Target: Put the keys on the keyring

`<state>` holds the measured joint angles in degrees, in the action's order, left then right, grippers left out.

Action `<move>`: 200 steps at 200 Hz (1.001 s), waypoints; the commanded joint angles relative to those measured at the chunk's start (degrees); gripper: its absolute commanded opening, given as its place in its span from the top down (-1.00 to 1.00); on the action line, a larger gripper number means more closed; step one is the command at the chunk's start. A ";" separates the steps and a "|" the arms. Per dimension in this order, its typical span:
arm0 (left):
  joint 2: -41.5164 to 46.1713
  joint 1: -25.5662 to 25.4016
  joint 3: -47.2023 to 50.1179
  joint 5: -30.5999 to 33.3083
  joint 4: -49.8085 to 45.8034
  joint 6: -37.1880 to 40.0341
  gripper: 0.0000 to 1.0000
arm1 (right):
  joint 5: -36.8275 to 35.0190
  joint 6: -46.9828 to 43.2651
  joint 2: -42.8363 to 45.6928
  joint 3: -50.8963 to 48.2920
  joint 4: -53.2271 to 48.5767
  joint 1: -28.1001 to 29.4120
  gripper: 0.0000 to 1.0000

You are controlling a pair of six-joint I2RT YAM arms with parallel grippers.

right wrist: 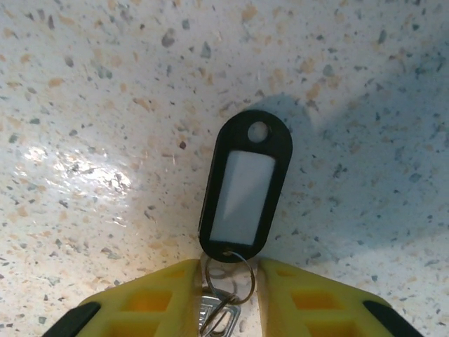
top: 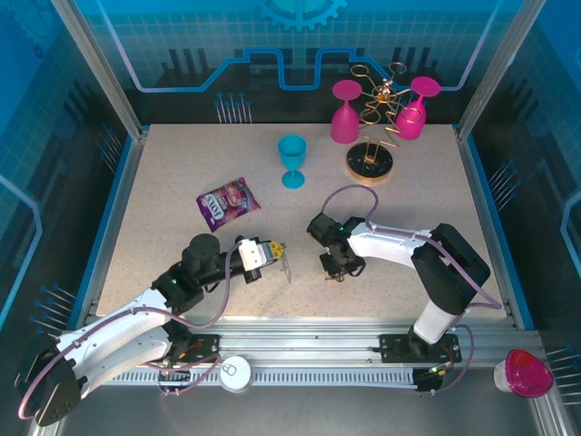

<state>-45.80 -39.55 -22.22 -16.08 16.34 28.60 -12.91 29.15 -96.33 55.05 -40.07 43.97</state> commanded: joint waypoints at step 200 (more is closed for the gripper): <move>0.71 -0.21 -0.02 -0.85 0.68 0.32 1.00 | -2.37 4.43 1.39 0.60 -4.75 4.02 0.39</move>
<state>-45.78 -39.55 -22.22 -16.08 16.34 28.60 -14.59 32.18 -93.93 55.11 -43.88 47.07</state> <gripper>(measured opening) 0.049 0.325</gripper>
